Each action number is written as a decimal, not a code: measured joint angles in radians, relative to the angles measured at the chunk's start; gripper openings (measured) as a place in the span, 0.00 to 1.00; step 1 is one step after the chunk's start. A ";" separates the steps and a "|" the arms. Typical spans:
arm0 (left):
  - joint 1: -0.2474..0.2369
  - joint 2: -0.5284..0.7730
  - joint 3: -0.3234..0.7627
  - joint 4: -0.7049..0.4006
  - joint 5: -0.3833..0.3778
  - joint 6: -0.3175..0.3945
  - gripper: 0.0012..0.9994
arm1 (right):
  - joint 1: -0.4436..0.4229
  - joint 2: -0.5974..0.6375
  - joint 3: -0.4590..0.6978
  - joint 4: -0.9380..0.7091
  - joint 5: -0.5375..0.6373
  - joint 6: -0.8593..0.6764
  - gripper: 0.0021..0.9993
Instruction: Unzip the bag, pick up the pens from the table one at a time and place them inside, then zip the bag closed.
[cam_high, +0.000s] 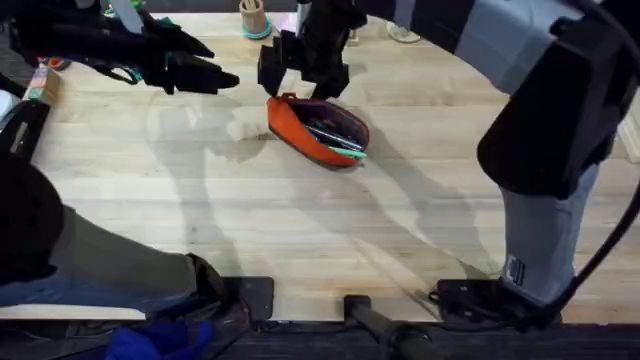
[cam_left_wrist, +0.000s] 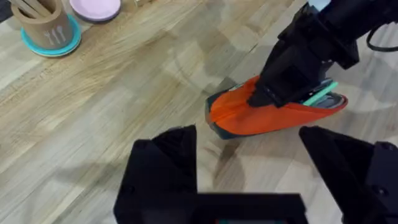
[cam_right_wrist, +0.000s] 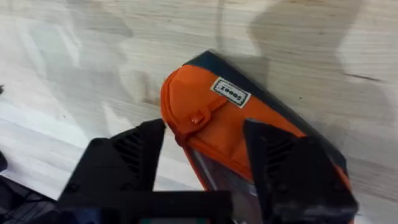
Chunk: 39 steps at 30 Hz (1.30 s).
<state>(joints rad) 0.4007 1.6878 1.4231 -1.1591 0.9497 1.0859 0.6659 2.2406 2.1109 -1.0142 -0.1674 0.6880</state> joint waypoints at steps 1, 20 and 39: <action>0.000 0.000 0.000 0.000 0.000 0.000 0.99 | 0.000 0.000 0.000 0.000 0.001 0.000 0.70; 0.000 0.000 0.000 0.000 0.000 0.000 0.99 | 0.000 0.000 0.000 0.032 0.005 0.001 0.19; 0.000 0.000 0.000 0.000 0.000 0.000 0.99 | 0.000 0.000 0.001 0.024 0.022 -0.005 0.03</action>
<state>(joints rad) 0.4007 1.6878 1.4231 -1.1591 0.9497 1.0859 0.6655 2.2405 2.1123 -0.9905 -0.1455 0.6831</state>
